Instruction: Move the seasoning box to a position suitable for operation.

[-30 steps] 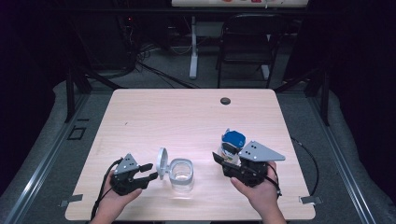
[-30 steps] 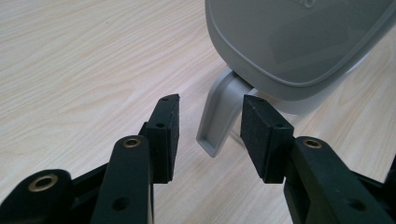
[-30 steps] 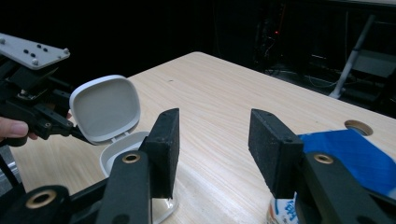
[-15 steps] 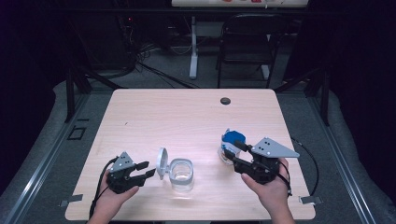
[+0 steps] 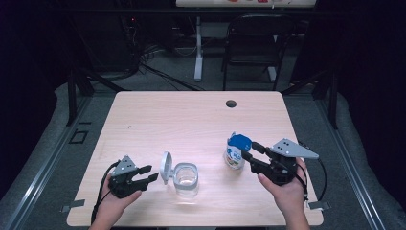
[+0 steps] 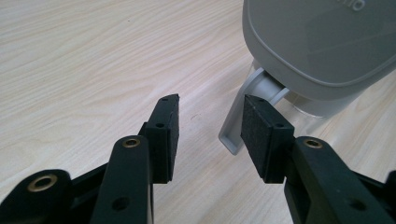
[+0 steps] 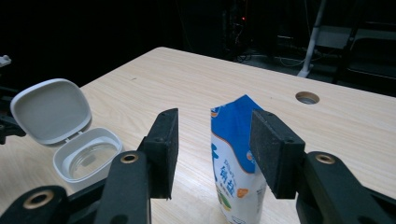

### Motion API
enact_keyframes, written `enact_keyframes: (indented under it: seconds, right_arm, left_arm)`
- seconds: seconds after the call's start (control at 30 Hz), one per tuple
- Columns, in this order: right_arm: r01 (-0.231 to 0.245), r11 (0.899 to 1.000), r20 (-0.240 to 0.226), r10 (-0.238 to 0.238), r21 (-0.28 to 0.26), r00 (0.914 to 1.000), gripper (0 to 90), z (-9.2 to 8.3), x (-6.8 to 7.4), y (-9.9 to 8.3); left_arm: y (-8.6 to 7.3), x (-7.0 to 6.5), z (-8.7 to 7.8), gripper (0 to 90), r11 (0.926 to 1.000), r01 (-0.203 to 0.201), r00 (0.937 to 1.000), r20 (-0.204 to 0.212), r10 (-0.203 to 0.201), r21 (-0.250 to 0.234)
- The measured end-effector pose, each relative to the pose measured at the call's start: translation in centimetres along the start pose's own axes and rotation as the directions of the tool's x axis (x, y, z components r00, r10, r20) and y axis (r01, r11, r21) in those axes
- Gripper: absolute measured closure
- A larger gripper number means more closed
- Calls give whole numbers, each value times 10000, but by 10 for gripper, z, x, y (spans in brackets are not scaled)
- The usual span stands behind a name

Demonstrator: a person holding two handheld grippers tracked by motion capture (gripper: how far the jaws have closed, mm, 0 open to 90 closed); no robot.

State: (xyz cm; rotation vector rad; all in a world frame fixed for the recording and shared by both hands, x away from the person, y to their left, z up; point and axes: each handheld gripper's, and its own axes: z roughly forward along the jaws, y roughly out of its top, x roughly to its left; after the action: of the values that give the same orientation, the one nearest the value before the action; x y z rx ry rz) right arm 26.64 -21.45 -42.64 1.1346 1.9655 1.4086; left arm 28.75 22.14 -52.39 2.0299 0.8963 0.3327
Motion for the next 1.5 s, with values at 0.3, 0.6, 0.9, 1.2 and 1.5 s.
enact_keyframes:
  seconds: [0.3, 0.6, 0.9, 1.2, 1.5]
  right_arm:
    - [-256, 9995, 296, 251, 163, 9992, 481, 6, -10, -7]
    - [-557, 9971, 604, 524, 528, 9968, 459, 21, -21, -23]
    - [-316, 9974, 988, 251, 653, 9948, 570, 35, -24, -34]
    - [-241, 9982, 871, 193, 544, 9960, 648, 46, -21, -35]
    - [-137, 9970, 862, 71, 765, 9962, 837, 46, -19, -33]
  left_arm:
    - [-1, 1, 0, 570, 10000, 27, 10000, -84, -26, 42]
    - [-2, 3, 0, 568, 9999, 112, 9999, -87, -112, 20]
    - [-2, 2, 0, 568, 9999, 130, 9998, -127, -129, 56]
    - [-4, 3, 0, 569, 9999, 130, 9998, -157, -130, 16]
    - [-2, 7, -5, 569, 9995, 277, 9993, -245, -280, -130]
